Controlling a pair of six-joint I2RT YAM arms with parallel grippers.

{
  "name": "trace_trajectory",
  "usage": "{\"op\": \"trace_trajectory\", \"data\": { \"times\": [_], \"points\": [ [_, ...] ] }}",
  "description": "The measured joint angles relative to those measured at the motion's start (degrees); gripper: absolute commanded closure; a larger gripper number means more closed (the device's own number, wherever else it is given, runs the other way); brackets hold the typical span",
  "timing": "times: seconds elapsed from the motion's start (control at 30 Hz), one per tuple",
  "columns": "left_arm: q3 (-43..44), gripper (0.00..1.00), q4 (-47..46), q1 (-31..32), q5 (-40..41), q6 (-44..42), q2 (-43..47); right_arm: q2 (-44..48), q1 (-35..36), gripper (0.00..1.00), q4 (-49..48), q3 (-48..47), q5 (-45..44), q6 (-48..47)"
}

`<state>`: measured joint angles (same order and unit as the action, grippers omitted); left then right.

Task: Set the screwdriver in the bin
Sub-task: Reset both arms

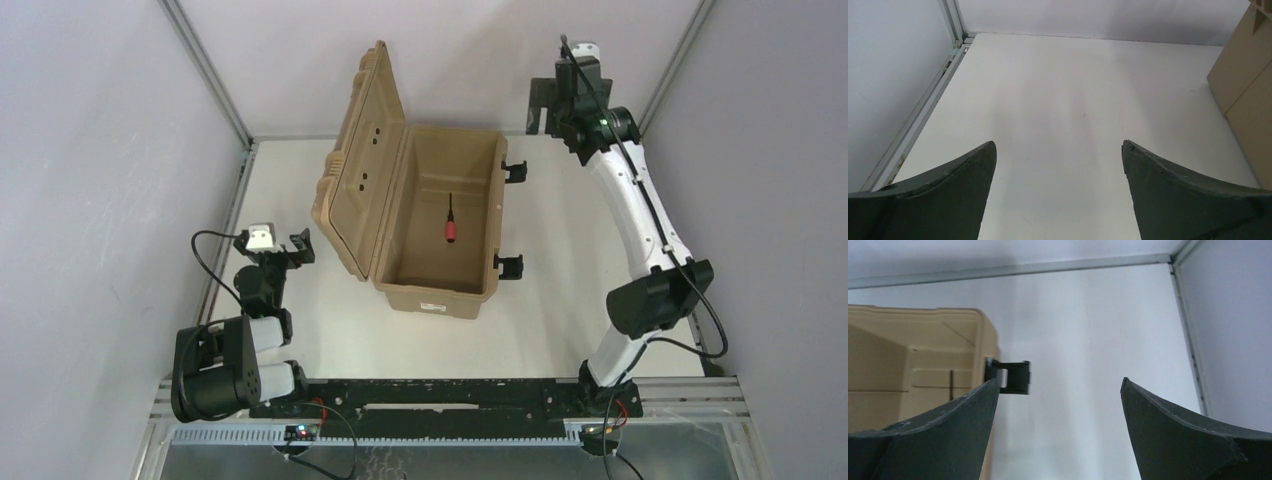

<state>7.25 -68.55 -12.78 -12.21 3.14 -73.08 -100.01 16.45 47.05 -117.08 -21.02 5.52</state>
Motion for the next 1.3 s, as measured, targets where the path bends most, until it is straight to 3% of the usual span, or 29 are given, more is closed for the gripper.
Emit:
{"op": "trace_trajectory", "data": {
  "times": [0.43,0.7,1.3],
  "points": [
    [0.0,0.0,-0.2,0.0,0.0,0.0,0.0,17.6,-7.2,0.0,-13.3,33.8,0.8,-0.7],
    [0.0,0.0,-0.4,0.0,0.0,0.0,0.0,22.9,-8.8,0.0,-20.2,50.6,2.1,0.0],
    [0.0,0.0,-0.4,0.1,0.0,0.0,0.0,25.8,-13.6,0.0,-29.4,72.5,8.7,5.1]
  ]
}}
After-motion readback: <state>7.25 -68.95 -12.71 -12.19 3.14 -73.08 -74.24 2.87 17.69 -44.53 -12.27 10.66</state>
